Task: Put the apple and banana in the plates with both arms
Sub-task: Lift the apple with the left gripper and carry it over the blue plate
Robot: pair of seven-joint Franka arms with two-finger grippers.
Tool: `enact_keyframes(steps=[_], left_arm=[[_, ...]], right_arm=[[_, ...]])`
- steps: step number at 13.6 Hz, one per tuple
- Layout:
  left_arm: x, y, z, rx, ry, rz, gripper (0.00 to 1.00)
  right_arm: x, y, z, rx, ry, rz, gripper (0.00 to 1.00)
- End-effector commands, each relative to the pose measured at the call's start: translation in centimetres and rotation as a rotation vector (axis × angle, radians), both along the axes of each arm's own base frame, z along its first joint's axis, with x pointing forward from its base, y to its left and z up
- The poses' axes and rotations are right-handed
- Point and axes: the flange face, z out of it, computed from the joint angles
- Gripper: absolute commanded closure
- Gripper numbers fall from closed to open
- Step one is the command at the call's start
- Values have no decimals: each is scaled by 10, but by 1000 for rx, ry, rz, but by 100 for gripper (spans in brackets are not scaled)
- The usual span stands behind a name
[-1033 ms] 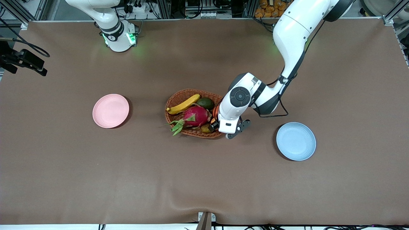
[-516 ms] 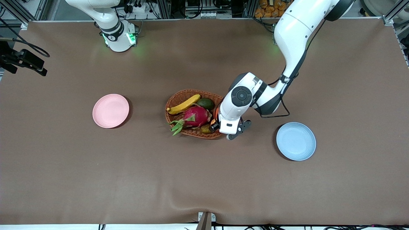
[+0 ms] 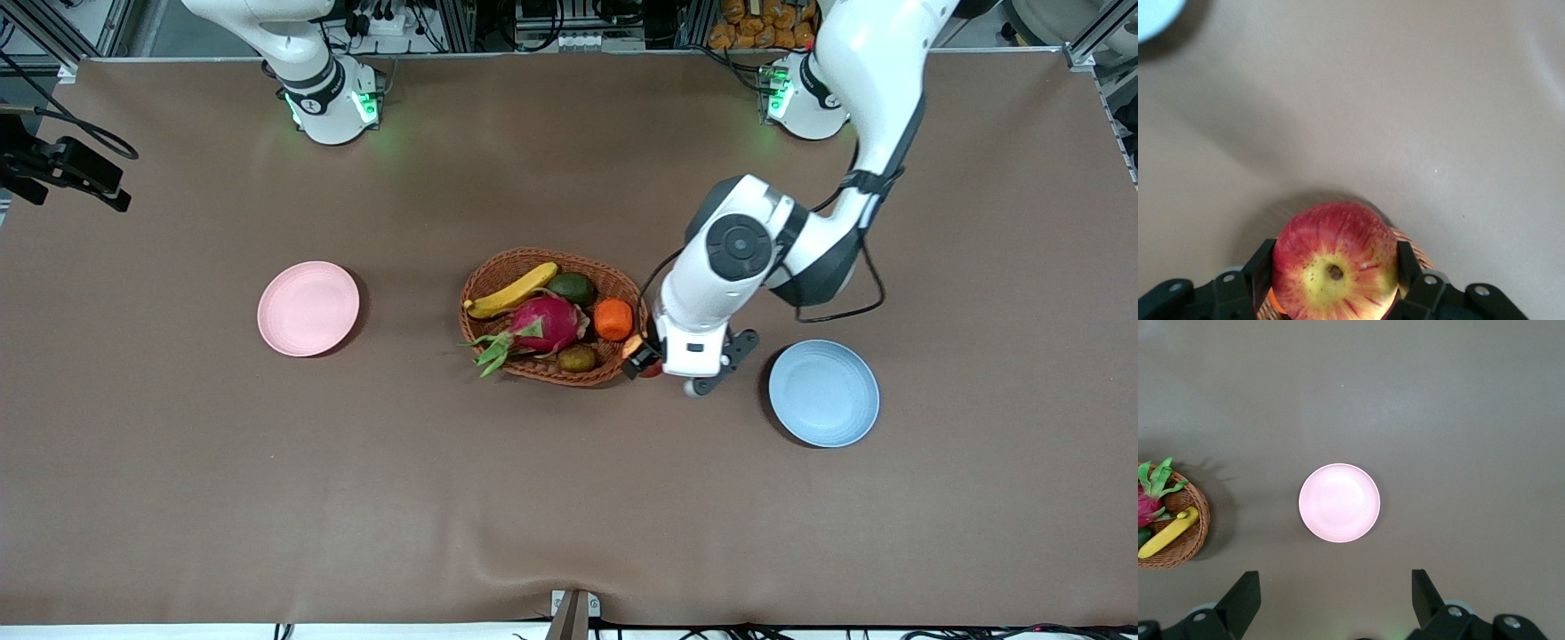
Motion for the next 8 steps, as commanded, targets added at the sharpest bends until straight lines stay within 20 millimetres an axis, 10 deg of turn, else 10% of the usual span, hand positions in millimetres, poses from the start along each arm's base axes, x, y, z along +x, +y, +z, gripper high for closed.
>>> enact_keyframes(steps=[1, 8], left_arm=[[9, 42, 24, 31, 5, -30, 100], [42, 178, 27, 71, 90, -222, 100]], right_arm=[[2, -4, 3, 1, 1, 3, 0], [3, 0, 2, 1, 1, 9, 0]])
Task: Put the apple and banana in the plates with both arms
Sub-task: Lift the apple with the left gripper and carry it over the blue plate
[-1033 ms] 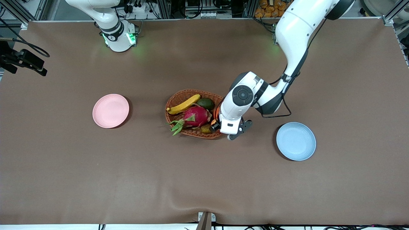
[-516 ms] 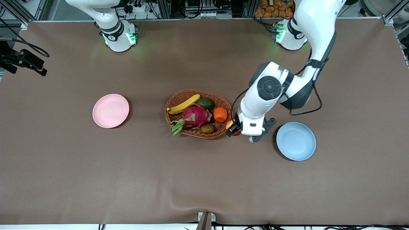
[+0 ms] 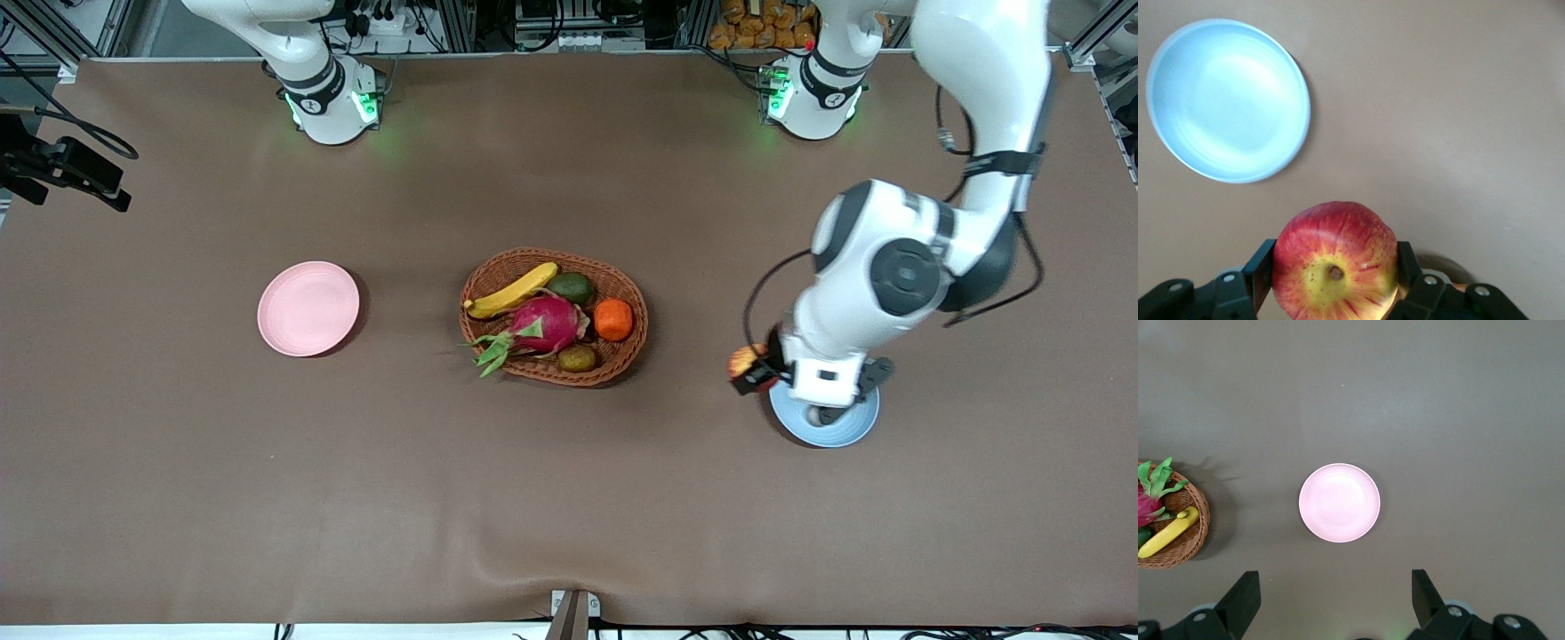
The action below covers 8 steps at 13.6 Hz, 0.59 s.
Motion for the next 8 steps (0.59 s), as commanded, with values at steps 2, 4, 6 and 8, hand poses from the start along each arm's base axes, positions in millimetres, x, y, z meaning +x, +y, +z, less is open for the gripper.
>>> enact_keyframes(steps=[2, 4, 6, 8], left_arm=[[-2, 58, -19, -1, 66, -85, 100], [2, 86, -42, 2, 95, -88, 100], [7, 99, -67, 11, 112, -86, 100], [11, 109, -89, 30, 109, -86, 100]], right_arm=[[17, 2, -19, -12, 39, 18, 0], [27, 3, -40, -8, 82, 24, 0], [31, 8, -49, 2, 99, 27, 0], [41, 22, -66, 12, 119, 34, 0]])
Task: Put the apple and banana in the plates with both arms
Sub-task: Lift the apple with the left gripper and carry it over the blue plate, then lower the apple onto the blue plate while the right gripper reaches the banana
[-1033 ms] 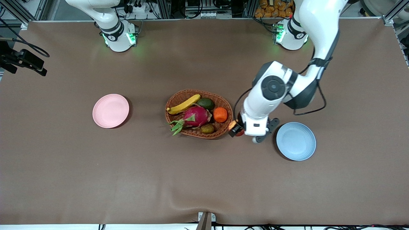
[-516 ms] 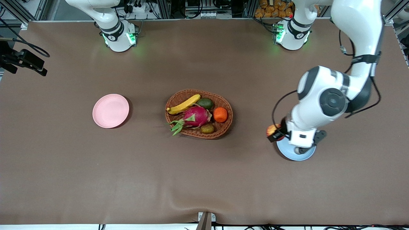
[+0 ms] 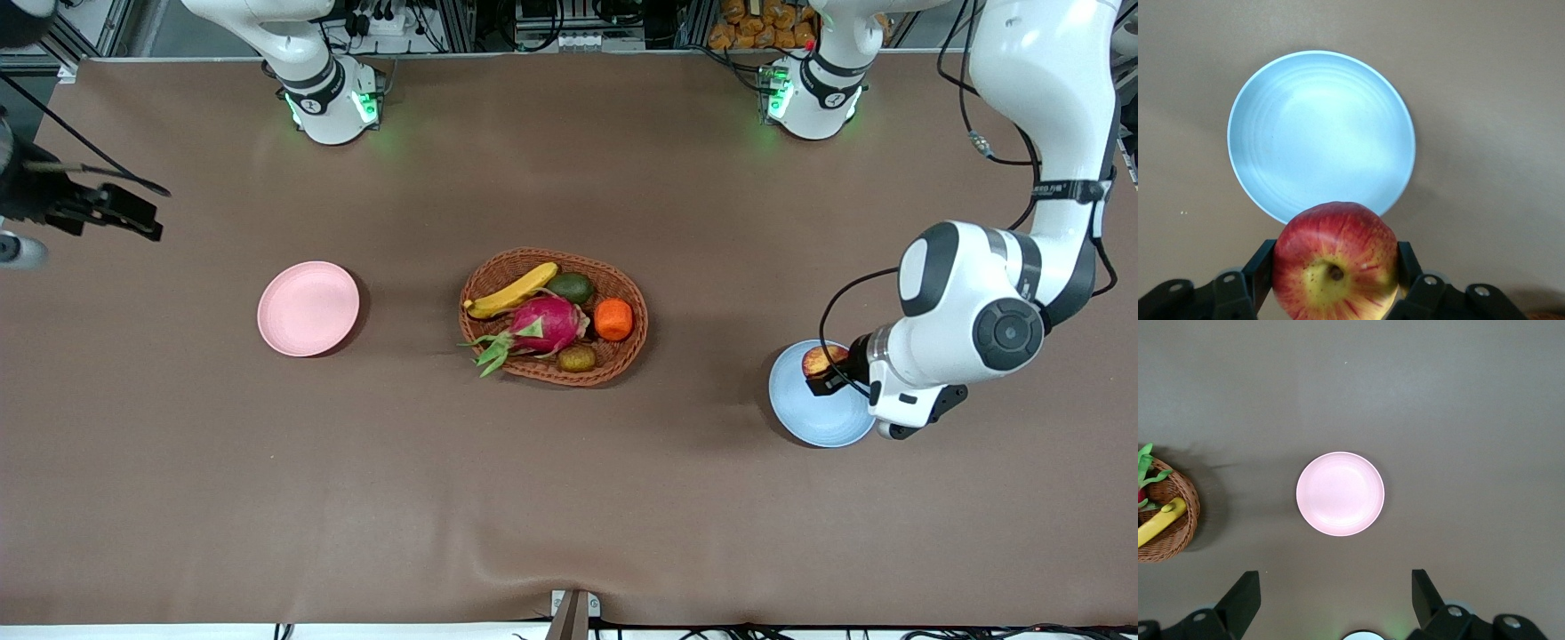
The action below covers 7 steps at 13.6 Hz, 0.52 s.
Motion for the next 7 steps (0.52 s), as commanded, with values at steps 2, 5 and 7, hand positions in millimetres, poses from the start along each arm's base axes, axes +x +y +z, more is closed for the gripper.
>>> enact_keyframes(steps=[2, 5, 7], left_arm=[[6, 4, -41, 26, -19, -29, 100], [13, 29, -67, 93, -48, -60, 100], [16, 32, -80, 97, -63, -66, 100]], right_arm=[[18, 27, -36, 26, 70, -42, 0], [33, 39, -84, 79, 172, -210, 0], [44, 52, -125, 125, 265, -338, 0]])
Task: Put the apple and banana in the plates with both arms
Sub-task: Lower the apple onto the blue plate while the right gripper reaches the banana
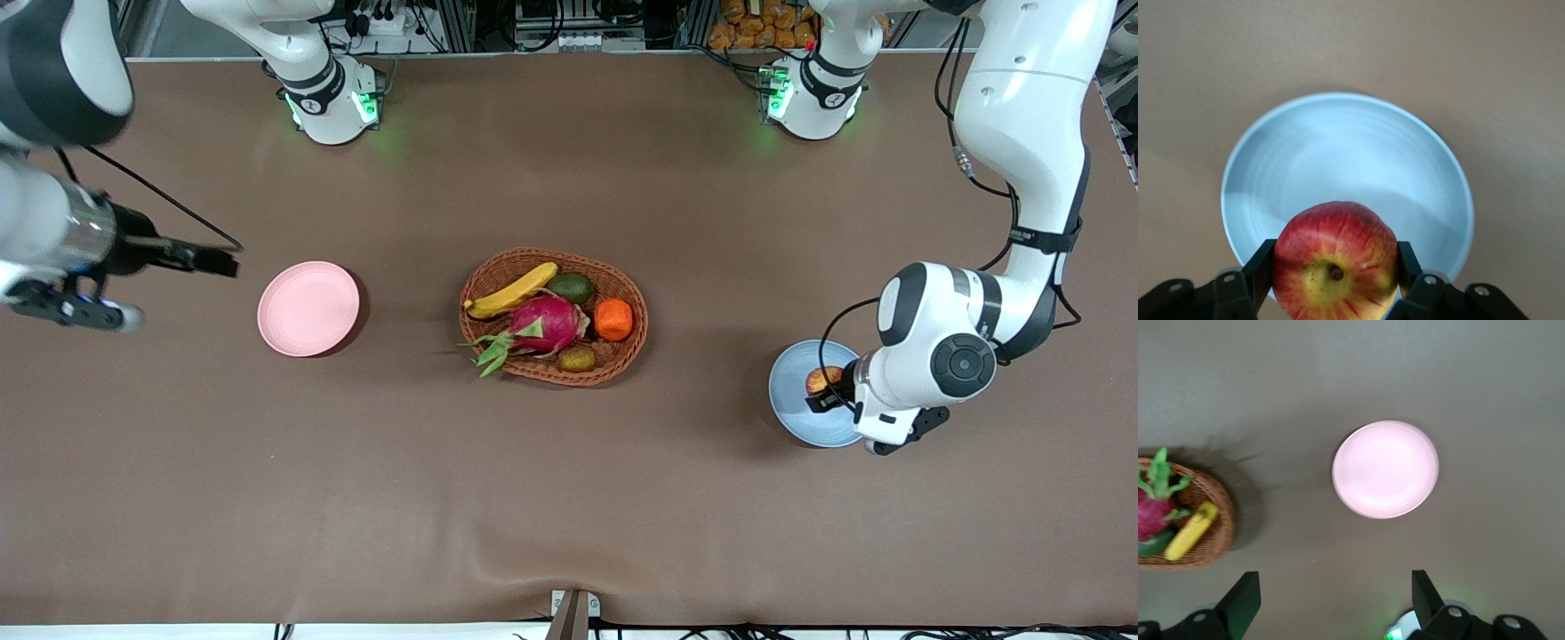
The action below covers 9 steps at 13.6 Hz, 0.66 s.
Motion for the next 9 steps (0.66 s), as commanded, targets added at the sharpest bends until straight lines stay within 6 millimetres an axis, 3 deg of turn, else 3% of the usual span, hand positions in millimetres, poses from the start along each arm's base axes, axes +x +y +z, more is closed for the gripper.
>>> enact_keyframes(steps=[1, 4, 6, 7, 8, 9], left_arm=[[4, 7, -7, 14, -27, -19, 100], [4, 5, -21, 10, -21, -19, 100], [4, 3, -29, 6, -23, -18, 100], [4, 3, -29, 17, -26, -32, 70], [4, 3, -29, 27, -28, -40, 21], [5, 4, -27, 29, -32, -31, 0]], right_arm=[[16, 21, -53, 36, 118, -144, 0], [26, 107, -109, -61, 146, -314, 0], [24, 147, -145, -137, 181, -434, 2], [21, 163, -156, -150, 205, -483, 10], [14, 177, -166, -153, 221, -523, 13], [12, 178, -180, -157, 216, -559, 14]])
